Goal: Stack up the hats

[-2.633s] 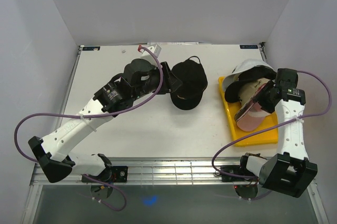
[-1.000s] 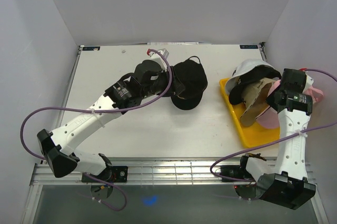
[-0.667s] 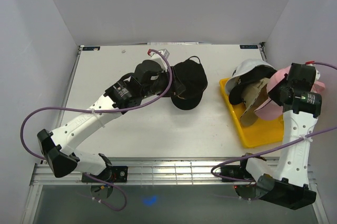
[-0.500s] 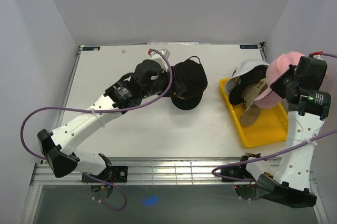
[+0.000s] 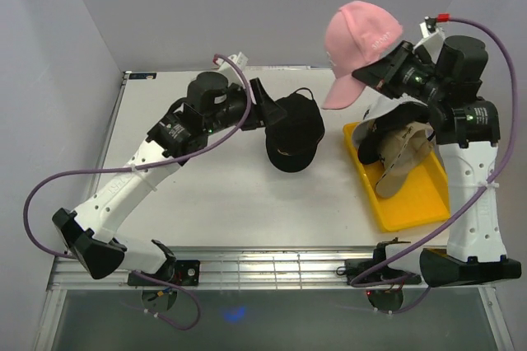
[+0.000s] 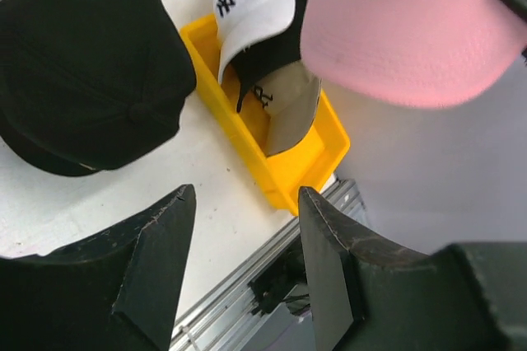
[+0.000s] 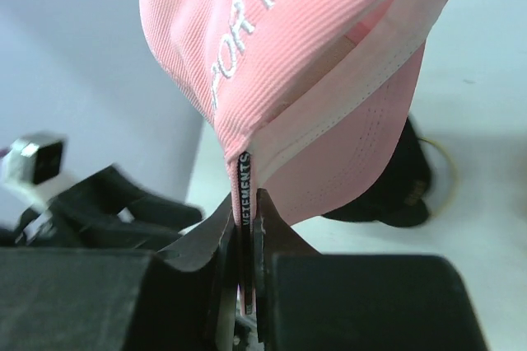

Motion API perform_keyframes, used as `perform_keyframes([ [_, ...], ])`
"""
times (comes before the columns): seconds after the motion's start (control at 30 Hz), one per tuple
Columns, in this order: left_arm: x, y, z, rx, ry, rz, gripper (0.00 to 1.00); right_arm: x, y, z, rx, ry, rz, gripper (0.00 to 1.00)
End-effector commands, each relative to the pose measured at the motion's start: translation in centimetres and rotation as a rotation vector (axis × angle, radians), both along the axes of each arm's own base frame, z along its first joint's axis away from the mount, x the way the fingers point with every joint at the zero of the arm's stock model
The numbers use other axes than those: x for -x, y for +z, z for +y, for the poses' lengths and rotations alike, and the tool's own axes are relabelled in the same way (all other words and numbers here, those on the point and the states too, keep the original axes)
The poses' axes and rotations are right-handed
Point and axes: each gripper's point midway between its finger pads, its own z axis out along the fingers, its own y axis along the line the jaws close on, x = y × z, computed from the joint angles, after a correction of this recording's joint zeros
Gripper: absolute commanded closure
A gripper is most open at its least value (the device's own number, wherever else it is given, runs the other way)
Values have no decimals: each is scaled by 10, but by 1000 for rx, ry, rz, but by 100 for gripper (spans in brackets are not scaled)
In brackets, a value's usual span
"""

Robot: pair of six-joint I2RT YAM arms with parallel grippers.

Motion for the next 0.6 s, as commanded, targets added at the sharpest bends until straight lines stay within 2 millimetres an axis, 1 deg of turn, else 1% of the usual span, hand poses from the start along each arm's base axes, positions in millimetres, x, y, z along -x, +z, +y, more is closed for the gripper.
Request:
perform_keyframes([
  [0.0,-12,52,26,158,-13,-48,37,20,82,72,-165,305,-262,92],
  [0.03,-17,58,31,178,-8,-58,36,23,88,82,-193,349,-287,92],
  [0.07,-30,60,44,188,29,-61,35,24,101,90,-218,383,-345,92],
  [0.1,-30,62,48,218,13,-34,35,27,103,101,-255,433,-328,92],
  [0.13,-48,68,68,257,57,-51,35,29,108,107,-276,464,-338,92],
  [0.17,-49,78,81,305,58,-65,16,31,119,112,-295,497,-389,92],
  [0.2,-53,65,88,374,66,17,13,30,121,117,-315,523,-392,92],
  [0.23,-56,83,106,455,18,-42,12,36,125,121,-351,562,-384,92],
  [0.27,-52,85,113,508,-2,-31,14,35,125,124,-371,580,-385,92],
  [0.3,-56,66,118,548,-10,23,15,40,135,126,-390,624,-449,92],
  [0.33,-52,77,125,630,-44,21,15,42,138,128,-437,642,-422,92],
  [0.37,-52,76,128,664,-48,25,15,43,140,129,-455,658,-425,92],
  [0.4,-49,82,130,699,-75,-22,15,43,140,131,-469,685,-444,92],
  [0.43,-49,75,129,738,-79,26,15,44,142,132,-505,696,-422,92],
  [0.47,-48,76,129,758,-93,25,15,45,142,132,-523,709,-421,92],
  [0.5,-47,82,129,780,-118,-17,15,44,140,133,-538,723,-439,92],
  [0.57,-47,85,131,837,-116,-3,15,44,139,135,-577,735,-415,92],
])
